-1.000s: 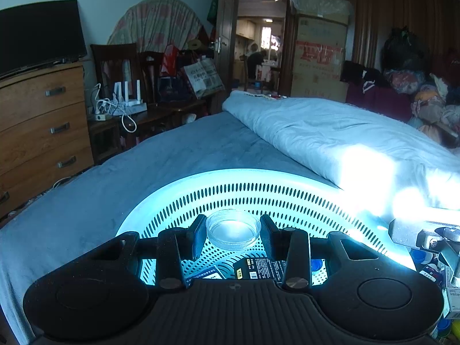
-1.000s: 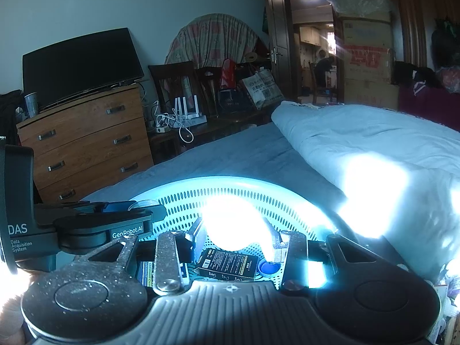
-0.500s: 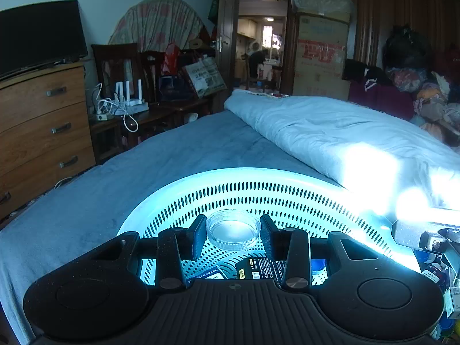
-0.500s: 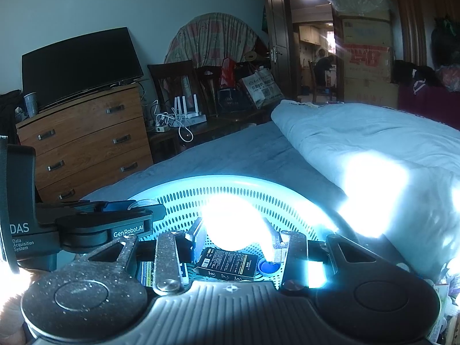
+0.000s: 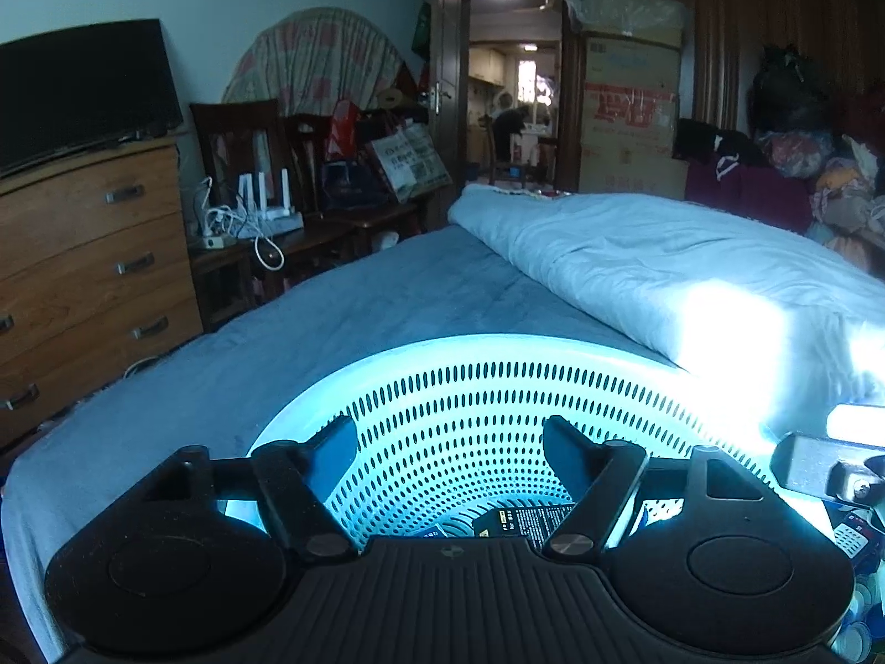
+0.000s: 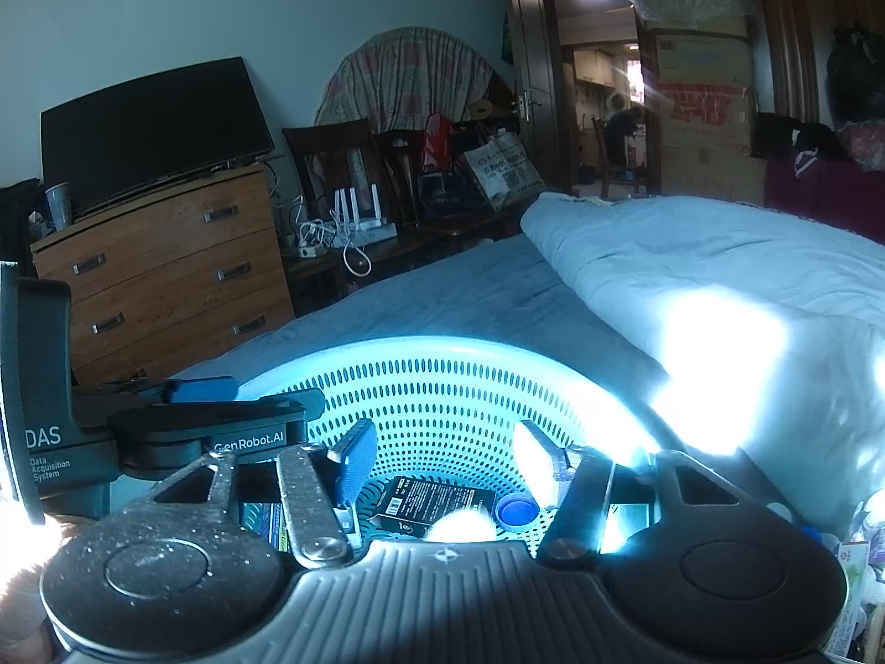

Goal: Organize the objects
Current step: 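Open both tools to drop the caps into the basket, then move both open tools back over the pile of items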

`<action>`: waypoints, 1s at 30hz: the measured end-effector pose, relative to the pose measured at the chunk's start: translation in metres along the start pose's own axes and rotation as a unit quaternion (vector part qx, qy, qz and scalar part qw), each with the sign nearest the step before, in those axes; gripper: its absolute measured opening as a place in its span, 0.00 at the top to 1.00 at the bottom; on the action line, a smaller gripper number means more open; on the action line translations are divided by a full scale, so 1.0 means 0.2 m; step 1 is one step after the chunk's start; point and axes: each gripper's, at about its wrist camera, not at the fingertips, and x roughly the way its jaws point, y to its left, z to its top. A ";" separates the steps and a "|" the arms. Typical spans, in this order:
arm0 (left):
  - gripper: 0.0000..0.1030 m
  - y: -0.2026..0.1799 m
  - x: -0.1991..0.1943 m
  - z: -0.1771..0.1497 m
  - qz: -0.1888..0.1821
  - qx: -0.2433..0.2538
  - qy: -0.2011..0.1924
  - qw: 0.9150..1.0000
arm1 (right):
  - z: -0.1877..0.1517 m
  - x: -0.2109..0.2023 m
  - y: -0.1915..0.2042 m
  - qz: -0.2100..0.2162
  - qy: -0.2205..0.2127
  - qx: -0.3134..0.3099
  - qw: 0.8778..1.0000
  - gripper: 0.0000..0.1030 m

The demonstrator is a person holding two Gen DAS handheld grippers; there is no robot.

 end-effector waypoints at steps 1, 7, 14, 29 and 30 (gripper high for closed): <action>0.24 0.00 -0.01 0.00 -0.003 0.000 -0.001 1.000 | -0.01 -0.02 -0.01 -0.001 -0.006 0.004 1.000 0.43; 0.19 -0.12 -0.19 -0.06 -0.089 0.003 -0.020 0.996 | -0.39 -0.37 -0.09 -0.031 -0.042 0.023 0.998 0.30; 0.15 -0.49 -0.35 -0.33 -0.265 0.056 0.016 0.963 | -1.13 -0.76 -0.48 -0.163 0.062 0.056 0.983 0.30; 0.15 -1.21 -0.42 -0.65 -0.378 0.163 0.052 0.910 | -1.39 -0.89 -1.26 -0.317 0.084 0.113 0.938 0.12; 0.15 -1.27 -0.43 -0.66 -0.389 0.173 0.049 0.904 | -1.41 -0.89 -1.28 -0.301 0.086 0.123 0.942 0.40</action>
